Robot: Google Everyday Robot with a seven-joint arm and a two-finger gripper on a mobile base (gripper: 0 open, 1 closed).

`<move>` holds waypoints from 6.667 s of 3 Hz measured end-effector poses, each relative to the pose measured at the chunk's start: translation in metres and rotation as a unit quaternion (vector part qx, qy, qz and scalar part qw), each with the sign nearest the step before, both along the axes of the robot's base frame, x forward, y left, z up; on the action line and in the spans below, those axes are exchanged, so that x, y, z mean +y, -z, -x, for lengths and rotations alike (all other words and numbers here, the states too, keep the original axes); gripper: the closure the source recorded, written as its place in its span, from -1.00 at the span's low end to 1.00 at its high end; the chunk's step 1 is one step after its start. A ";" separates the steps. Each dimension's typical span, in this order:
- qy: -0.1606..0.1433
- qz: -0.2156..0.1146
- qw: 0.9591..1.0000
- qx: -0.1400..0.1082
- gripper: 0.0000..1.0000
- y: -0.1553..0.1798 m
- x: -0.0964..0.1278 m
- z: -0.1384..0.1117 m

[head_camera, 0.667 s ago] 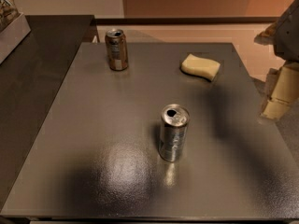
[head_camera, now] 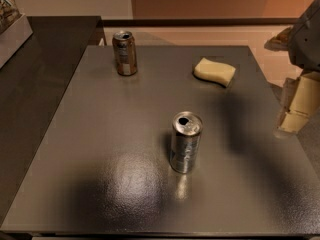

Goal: Knock redbull can over

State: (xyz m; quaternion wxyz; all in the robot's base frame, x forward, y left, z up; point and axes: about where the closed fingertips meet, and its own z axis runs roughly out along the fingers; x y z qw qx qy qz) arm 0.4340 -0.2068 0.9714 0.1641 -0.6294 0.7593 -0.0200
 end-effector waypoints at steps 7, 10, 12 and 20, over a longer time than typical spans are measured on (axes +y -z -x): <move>-0.226 -0.231 0.940 0.111 -0.67 0.062 0.158 0.054; -0.210 -0.215 0.950 0.081 0.99 0.032 0.159 0.037; -0.129 -0.058 0.989 0.041 1.00 -0.003 0.130 0.011; -0.182 0.200 0.957 0.103 -1.00 0.108 0.102 0.010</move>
Offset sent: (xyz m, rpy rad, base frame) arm -0.0528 0.0900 -0.0632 0.2268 0.2186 0.3615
